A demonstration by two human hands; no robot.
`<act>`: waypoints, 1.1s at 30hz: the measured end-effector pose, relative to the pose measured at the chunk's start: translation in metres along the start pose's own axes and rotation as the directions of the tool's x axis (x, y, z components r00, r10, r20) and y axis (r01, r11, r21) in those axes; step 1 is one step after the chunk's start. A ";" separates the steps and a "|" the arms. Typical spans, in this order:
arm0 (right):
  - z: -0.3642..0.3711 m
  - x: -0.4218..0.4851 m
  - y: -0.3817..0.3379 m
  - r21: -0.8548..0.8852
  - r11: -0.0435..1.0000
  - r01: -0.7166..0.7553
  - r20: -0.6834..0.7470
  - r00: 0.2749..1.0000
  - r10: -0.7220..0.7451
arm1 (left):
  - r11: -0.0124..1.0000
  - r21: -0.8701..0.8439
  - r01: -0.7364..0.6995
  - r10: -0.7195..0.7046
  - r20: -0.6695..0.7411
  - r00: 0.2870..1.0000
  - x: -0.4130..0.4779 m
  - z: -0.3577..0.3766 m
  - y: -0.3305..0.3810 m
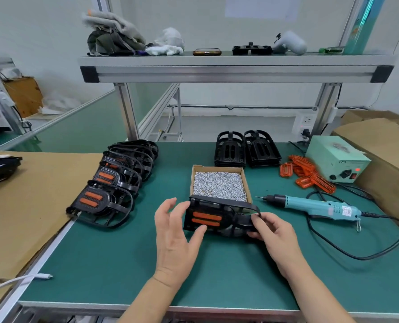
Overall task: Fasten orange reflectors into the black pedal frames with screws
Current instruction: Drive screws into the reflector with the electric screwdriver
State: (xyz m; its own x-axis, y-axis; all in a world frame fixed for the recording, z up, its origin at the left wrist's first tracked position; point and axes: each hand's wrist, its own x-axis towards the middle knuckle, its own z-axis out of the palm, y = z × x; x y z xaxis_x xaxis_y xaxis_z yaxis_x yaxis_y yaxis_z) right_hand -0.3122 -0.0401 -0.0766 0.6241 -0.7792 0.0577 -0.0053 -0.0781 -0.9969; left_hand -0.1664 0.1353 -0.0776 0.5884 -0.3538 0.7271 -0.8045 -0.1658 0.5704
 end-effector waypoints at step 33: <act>0.003 0.000 0.001 -0.143 0.990 0.014 -0.005 1.000 -0.015 | 0.860 0.264 -0.436 0.301 0.428 0.852 -0.002 -0.006 0.015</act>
State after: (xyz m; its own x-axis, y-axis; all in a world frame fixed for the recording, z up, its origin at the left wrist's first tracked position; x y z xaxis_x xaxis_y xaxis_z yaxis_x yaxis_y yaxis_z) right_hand -0.3096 -0.0381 -0.0779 0.6199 -0.7813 0.0731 -0.1078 -0.1770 -0.9783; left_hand -0.1788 0.1390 -0.0686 0.2246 -0.7454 0.6277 -0.9701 -0.2315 0.0721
